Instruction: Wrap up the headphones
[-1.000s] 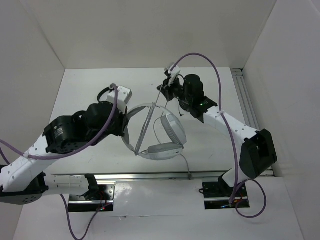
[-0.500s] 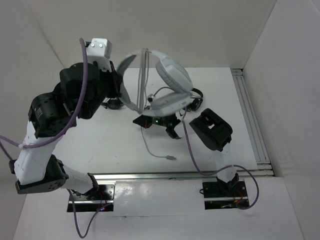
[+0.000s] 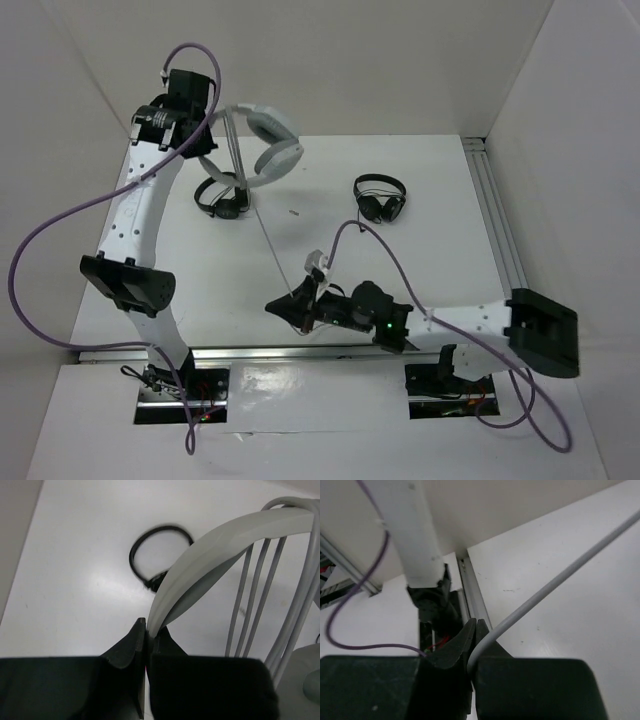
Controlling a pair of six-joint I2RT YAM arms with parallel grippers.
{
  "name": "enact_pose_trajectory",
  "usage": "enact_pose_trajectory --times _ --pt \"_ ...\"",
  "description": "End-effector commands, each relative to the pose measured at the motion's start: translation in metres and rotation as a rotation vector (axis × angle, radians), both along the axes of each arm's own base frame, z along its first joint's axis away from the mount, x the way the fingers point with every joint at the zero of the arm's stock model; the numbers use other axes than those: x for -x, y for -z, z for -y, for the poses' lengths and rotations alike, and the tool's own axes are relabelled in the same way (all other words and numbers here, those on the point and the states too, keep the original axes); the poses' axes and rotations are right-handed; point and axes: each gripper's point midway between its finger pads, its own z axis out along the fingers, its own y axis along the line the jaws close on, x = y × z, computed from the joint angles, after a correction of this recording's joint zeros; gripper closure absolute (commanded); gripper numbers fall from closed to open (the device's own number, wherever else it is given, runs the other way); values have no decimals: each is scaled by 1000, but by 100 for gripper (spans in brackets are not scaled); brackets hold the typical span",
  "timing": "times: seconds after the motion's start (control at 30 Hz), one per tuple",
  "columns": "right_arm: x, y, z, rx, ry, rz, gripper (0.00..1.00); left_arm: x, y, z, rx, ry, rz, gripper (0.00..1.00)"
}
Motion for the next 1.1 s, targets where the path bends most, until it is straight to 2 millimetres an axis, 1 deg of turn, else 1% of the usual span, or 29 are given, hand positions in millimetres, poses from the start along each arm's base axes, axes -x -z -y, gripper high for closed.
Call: enact_pose_trajectory --times 0.0,0.03,0.07,0.1,0.13,0.17,0.2,0.23,0.27,0.3,0.33,0.37,0.4,0.43,0.47,0.5,0.53,0.6,0.63,0.67,0.7,0.73,0.77,0.8,0.83,0.87,0.9,0.93,1.07 --pt "22 14 24 197 73 136 100 -24 -18 -20 147 -136 160 100" --pt "28 8 26 209 69 150 100 -25 -8 -22 175 -155 142 100" --pt "38 -9 31 190 54 171 100 -24 15 -20 178 -157 85 100" --pt "40 -14 35 230 55 176 100 -23 29 -20 178 -166 51 100" --pt "41 -23 38 238 56 202 100 -17 33 -20 182 -173 40 100" --pt "40 -26 46 275 60 216 100 -14 54 -20 165 -190 4 100" --pt "42 -29 46 298 56 233 100 -10 62 -18 154 -187 -13 100" --pt "34 -57 47 284 93 278 100 -2 62 -8 136 -157 -13 100" --pt "31 -61 47 314 101 295 100 5 71 -4 114 -154 -36 100" --pt "28 -54 51 397 100 314 100 14 92 -3 72 -163 -81 100" --pt "24 -83 47 394 110 370 100 21 101 7 69 -141 -104 100" --pt "21 -88 46 431 111 397 100 26 104 10 60 -123 -104 100" --pt "16 -84 41 496 110 423 100 35 128 12 37 -100 -172 100" --pt "8 -104 45 529 145 450 100 40 134 21 44 -55 -193 100" --pt "-11 -114 53 586 244 509 100 45 144 29 4 1 -226 100" --pt "-21 -115 55 642 290 549 100 51 154 37 -6 45 -262 100" --pt "-33 -135 61 648 366 590 100 60 166 40 -25 65 -295 100" --pt "-65 -155 86 759 554 702 100 76 177 49 -73 115 -344 100" --pt "-76 -169 90 745 639 727 100 88 184 53 -77 154 -364 100" --pt "-89 -187 106 791 734 785 100 99 188 66 -79 212 -380 100" --pt "-108 -197 119 804 812 790 100 102 189 74 -93 273 -368 100" --pt "-121 -217 127 747 890 782 100 116 200 76 -109 297 -397 100" --pt "-135 -226 135 745 921 808 100 127 192 87 -123 362 -365 100" --pt "-169 -237 169 753 1046 769 100 134 193 92 -132 395 -357 100" --pt "-187 -243 182 736 1101 741 100 145 202 93 -150 414 -368 100" --pt "-200 -258 190 695 1113 734 100 154 200 103 -161 466 -352 100" --pt "-212 -259 199 688 1136 710 100 160 193 103 -173 491 -325 100" --pt "-226 -262 220 694 1195 698 100 168 197 105 -187 518 -331 100" --pt "-249 -261 238 701 1228 745 100 193 181 126 -202 661 -267 100"
